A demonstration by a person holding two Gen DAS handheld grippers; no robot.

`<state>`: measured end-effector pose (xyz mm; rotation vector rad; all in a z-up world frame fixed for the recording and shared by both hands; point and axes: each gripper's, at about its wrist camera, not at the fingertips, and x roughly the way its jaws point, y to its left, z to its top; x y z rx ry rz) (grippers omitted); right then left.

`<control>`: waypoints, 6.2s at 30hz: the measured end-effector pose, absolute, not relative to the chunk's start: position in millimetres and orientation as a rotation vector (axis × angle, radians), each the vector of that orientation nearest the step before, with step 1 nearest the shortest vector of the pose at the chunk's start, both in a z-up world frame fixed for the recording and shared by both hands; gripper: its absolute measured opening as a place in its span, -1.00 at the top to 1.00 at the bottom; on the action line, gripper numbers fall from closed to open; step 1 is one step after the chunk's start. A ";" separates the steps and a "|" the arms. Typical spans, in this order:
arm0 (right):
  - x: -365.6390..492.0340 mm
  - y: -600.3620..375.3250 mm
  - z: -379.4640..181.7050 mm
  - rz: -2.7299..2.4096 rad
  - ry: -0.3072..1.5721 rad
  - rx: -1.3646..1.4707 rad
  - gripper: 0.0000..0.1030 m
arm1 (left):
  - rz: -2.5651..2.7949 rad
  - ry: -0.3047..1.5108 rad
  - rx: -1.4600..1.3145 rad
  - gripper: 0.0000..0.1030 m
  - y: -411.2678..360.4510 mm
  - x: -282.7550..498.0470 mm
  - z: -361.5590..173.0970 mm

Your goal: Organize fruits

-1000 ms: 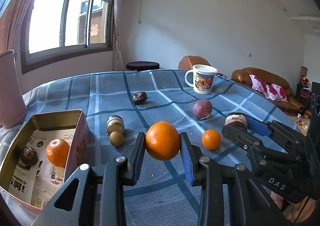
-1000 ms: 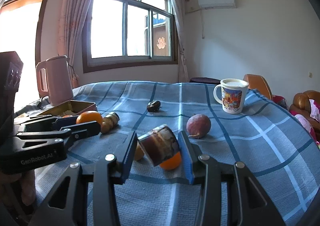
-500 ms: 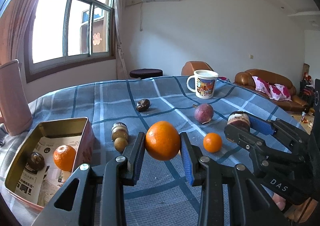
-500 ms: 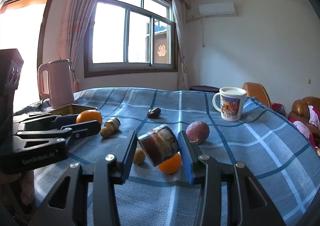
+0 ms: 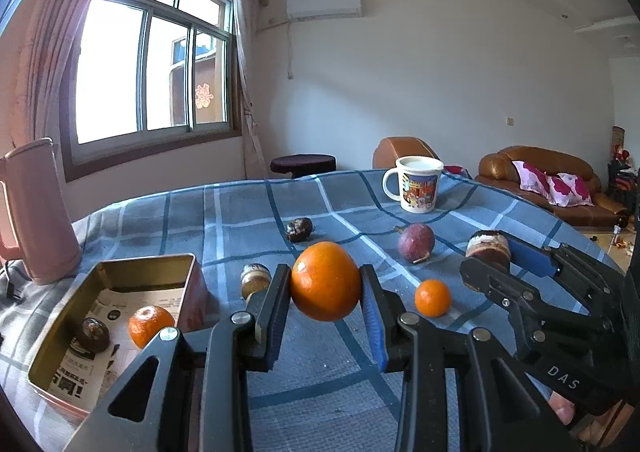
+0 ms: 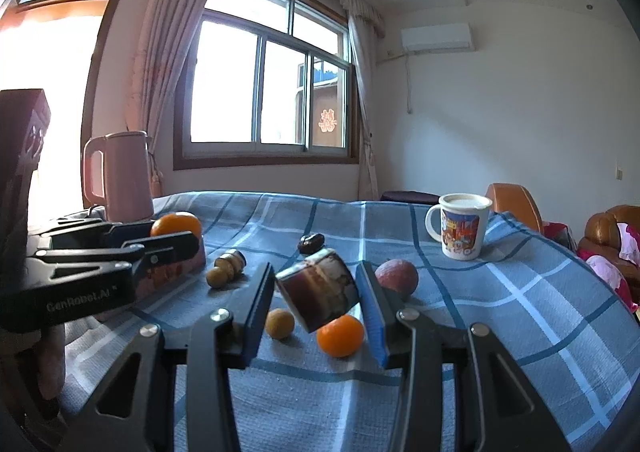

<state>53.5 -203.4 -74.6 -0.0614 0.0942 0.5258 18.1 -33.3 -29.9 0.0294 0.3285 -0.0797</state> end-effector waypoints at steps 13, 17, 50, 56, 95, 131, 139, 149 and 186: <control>51.2 -202.7 -73.2 0.528 0.079 -0.072 0.12 | -0.017 0.301 0.017 0.30 -18.0 13.9 -20.1; 52.0 -204.0 -73.0 0.527 0.077 -0.070 0.12 | -0.007 0.293 0.017 0.30 -15.5 12.4 -17.6; 53.2 -161.3 -17.9 0.599 0.014 -0.177 0.12 | 0.105 0.314 -0.024 0.30 27.4 16.6 -6.5; 50.8 -147.3 -8.9 0.628 0.007 -0.197 0.12 | 0.119 0.322 -0.032 0.30 36.0 15.9 -6.7; 65.3 -35.2 -5.6 0.814 0.094 -0.315 0.12 | 0.248 0.449 -0.109 0.30 124.8 22.7 -23.3; 61.8 25.4 -53.2 0.930 0.242 -0.436 0.12 | 0.253 0.584 -0.070 0.29 152.2 29.0 -40.6; 63.1 28.6 -58.1 0.939 0.276 -0.457 0.12 | 0.246 0.622 -0.053 0.29 151.8 33.3 -44.4; 65.3 39.4 -65.0 0.941 0.331 -0.510 0.12 | 0.241 0.670 -0.029 0.29 150.8 38.0 -49.3; 73.5 32.5 -62.7 0.898 0.350 -0.451 -0.38 | 0.246 0.674 -0.052 -0.06 150.3 34.6 -45.4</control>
